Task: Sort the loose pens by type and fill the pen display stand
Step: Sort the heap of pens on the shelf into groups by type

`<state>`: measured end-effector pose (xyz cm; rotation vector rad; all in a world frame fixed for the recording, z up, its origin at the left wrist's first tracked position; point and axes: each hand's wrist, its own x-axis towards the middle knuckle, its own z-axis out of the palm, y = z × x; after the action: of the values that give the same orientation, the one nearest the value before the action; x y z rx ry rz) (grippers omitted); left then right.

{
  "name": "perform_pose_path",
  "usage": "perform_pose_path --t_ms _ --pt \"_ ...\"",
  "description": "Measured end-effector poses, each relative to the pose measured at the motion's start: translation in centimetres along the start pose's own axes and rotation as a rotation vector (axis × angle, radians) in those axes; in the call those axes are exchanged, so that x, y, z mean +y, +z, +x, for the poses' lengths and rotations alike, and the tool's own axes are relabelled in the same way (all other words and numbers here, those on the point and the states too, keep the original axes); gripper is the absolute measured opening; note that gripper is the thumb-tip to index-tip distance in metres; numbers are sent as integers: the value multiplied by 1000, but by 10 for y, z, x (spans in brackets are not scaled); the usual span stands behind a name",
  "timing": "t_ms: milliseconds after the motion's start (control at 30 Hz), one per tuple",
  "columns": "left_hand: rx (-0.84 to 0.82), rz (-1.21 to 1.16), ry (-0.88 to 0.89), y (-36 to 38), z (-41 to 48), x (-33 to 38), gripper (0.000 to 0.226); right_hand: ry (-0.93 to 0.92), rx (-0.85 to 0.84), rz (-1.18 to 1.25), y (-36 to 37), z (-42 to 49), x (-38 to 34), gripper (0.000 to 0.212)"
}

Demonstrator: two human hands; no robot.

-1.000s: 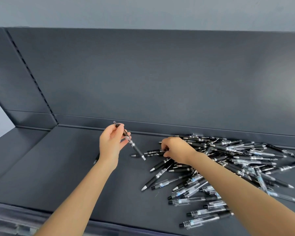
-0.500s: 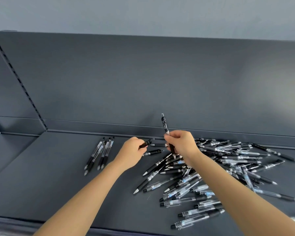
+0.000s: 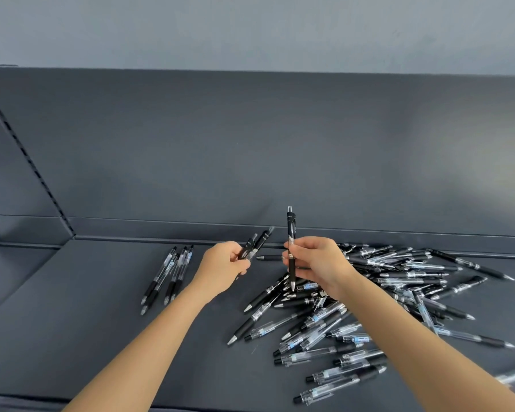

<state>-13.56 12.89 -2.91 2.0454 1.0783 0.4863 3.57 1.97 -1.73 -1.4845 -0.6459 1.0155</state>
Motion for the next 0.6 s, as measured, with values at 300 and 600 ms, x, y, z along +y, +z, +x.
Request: perform_pose_path --t_ms 300,600 --pt "-152 -627 -113 43 2 79 10 -93 158 -111 -56 -24 -1 14" --pt "-389 -612 -84 158 16 183 8 -126 461 -222 -184 -54 6 10"
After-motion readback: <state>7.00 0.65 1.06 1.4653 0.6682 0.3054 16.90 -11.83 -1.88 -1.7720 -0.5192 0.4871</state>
